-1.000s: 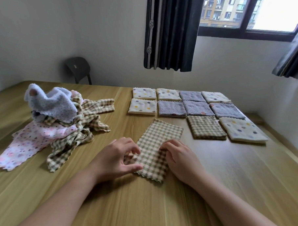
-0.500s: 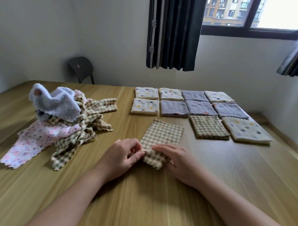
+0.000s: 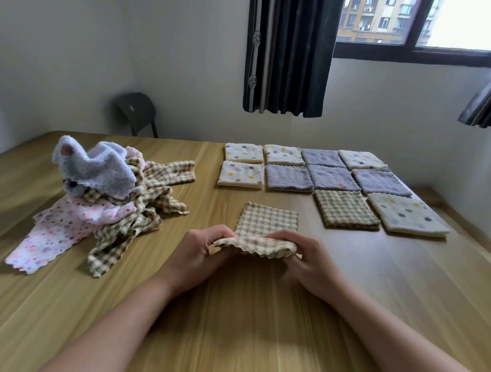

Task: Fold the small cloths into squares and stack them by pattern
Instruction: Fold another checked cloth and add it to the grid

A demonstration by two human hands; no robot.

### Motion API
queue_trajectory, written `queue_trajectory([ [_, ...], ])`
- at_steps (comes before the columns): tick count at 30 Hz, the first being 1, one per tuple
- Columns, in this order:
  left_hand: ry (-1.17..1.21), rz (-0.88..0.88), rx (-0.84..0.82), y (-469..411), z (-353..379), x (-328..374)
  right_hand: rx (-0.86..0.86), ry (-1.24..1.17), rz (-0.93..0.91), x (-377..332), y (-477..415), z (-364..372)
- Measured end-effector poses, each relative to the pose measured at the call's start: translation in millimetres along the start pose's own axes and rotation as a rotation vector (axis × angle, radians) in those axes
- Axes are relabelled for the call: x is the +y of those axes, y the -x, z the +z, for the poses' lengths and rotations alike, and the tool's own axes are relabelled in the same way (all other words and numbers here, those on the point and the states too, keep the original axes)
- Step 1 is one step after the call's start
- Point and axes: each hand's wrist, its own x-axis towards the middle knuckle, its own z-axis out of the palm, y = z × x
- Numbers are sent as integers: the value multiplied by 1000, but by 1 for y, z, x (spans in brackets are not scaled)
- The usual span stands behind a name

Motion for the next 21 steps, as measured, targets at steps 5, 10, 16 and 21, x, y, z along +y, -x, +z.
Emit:
queue_trajectory([
  [5, 110, -186, 153, -13, 16, 11, 176, -172, 191, 8, -15, 5],
  [10, -13, -499, 204, -45, 35, 4, 223, -48, 443, 15, -38, 8],
  [16, -191, -739, 187, -70, 45, -5, 195, 254, 656, 17, -64, 7],
  [21, -330, -718, 206, -75, 49, -7, 186, 592, 600, 14, -65, 12],
])
